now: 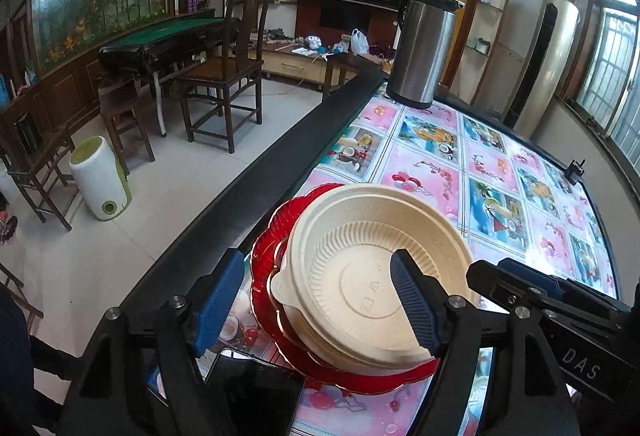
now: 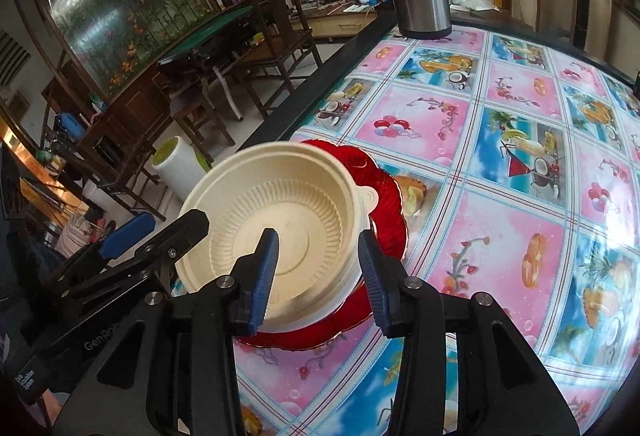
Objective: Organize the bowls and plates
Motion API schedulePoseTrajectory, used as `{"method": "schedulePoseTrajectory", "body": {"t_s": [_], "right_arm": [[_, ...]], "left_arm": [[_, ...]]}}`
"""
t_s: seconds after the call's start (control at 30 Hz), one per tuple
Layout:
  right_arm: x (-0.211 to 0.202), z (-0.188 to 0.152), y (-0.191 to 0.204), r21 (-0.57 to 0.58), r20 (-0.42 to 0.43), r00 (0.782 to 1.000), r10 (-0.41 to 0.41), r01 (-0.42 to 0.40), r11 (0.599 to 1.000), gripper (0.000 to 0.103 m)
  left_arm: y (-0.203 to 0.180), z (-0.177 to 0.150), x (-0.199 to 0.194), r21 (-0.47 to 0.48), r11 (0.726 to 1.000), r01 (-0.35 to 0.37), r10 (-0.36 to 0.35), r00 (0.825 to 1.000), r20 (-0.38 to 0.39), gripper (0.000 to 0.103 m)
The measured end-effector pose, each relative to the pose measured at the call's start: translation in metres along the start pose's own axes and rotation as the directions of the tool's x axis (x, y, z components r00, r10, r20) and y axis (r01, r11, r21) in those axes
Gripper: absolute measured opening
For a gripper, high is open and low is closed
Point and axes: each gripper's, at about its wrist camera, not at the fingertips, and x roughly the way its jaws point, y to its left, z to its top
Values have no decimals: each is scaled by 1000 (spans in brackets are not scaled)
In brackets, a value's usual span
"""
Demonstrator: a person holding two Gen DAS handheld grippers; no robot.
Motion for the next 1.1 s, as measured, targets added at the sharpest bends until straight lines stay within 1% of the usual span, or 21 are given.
{"method": "schedulePoseTrajectory", "body": {"t_s": [0.17, 0.2, 0.23, 0.27, 0.3, 0.37, 0.5, 0.57, 0.63, 0.7, 0.8, 0.87, 0.9, 0.93, 1.03, 1.1], "right_arm": [[-32, -14, -10, 21, 100, 993, -59, 58, 998, 42], [-39, -19, -14, 27, 118, 990, -73, 70, 997, 42], [-45, -23, -17, 32, 134, 987, -95, 91, 995, 46], [-52, -28, -22, 38, 147, 982, -123, 119, 992, 54], [-57, -33, -27, 46, 155, 977, -144, 138, 989, 57], [-67, -45, -38, 65, 168, 971, -170, 162, 985, 58], [-76, -63, -59, 99, 161, 958, -235, 222, 970, 57], [-79, -71, -69, 119, 156, 954, -255, 238, 964, 57], [-80, -78, -78, 139, 148, 955, -256, 236, 962, 57], [-79, -83, -86, 156, 136, 956, -261, 240, 958, 57], [-76, -90, -92, 168, 117, 960, -256, 235, 957, 57], [-74, -93, -95, 173, 108, 962, -250, 229, 958, 57], [-73, -94, -96, 177, 104, 964, -245, 225, 958, 57], [-72, -96, -98, 181, 102, 965, -242, 222, 958, 57], [-73, -99, -101, 189, 98, 965, -242, 221, 957, 57], [-74, -100, -105, 197, 96, 964, -248, 226, 954, 57]], "left_arm": [[-17, -5, -18, 41, 999, -19, 16, 998, 64, 76], [-23, -7, -22, 54, 998, -26, 21, 996, 82, 78], [-28, -10, -25, 67, 997, -29, 22, 995, 94, 80], [-34, -12, -28, 79, 996, -28, 19, 994, 106, 80], [-40, -16, -31, 91, 996, -23, 13, 993, 116, 80], [-51, -23, -35, 106, 994, -3, -10, 992, 123, 80], [-65, -36, -32, 127, 989, 80, -90, 993, 74, 80], [-71, -42, -28, 142, 987, 82, -90, 995, 53, 80], [-75, -46, -23, 151, 985, 80, -86, 996, 32, 80], [-78, -50, -22, 156, 984, 92, -97, 995, 23, 80], [-84, -54, -23, 182, 981, 60, -67, 997, 30, 80], [-92, -58, -26, 221, 975, 16, -29, 998, 57, 80], [-94, -59, -27, 232, 973, 12, -28, 998, 64, 80], [-95, -61, -28, 236, 971, 23, -39, 997, 63, 81], [-95, -62, -25, 229, 969, 88, -97, 995, 27, 82], [-95, -63, -21, 222, 968, 114, -118, 993, 6, 82]]}}
